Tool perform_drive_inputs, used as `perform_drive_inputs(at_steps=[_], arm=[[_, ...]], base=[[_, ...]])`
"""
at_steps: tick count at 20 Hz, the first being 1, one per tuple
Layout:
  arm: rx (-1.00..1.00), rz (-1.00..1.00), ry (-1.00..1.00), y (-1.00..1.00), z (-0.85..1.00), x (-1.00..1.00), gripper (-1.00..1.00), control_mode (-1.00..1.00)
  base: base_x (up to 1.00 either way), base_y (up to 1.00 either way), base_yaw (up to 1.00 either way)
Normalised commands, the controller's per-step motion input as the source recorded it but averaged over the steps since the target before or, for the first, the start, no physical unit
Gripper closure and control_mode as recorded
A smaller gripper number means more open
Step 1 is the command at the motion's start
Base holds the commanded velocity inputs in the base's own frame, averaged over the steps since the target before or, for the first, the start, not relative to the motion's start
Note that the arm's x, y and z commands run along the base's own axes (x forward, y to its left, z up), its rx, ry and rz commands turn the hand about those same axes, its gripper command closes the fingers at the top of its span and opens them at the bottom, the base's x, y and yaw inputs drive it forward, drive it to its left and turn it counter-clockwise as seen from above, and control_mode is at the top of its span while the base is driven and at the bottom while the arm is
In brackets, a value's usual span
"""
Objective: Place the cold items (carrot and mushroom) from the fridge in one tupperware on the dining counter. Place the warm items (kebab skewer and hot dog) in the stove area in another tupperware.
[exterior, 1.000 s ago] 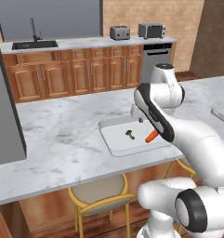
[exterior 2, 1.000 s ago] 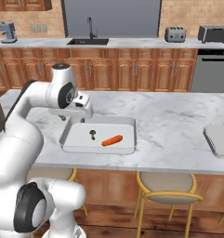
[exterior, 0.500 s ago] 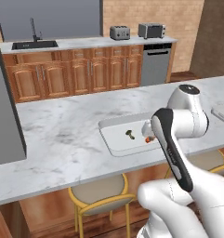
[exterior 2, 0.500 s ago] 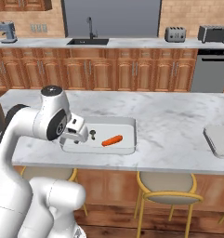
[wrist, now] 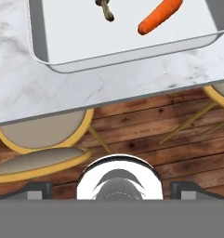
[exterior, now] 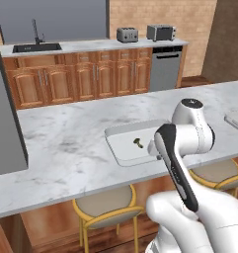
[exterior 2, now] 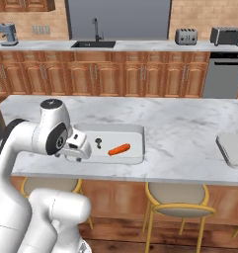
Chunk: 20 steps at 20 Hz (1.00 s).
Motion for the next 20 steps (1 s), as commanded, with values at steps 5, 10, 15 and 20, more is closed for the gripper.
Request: perform_drive_inputs(at_steps=[5, 10, 15, 20], arm=[[-0.01, 0.0, 0.01, 0.17, 0.0, 0.0, -1.0, -1.0], [0.0, 0.0, 0.0, 0.02, 0.0, -0.05, -1.0, -1.0], [0.0, 0.0, 0.0, 0.0, 0.0, -0.04, -1.0, 1.0], [0.0, 0.0, 0.0, 0.0, 0.0, 0.0, -1.0, 1.0]], base=[[0.0, 0.0, 0.0], [0.0, 0.0, 0.0], [-0.52, 0.14, 0.0], [-0.89, 0.58, 0.0]])
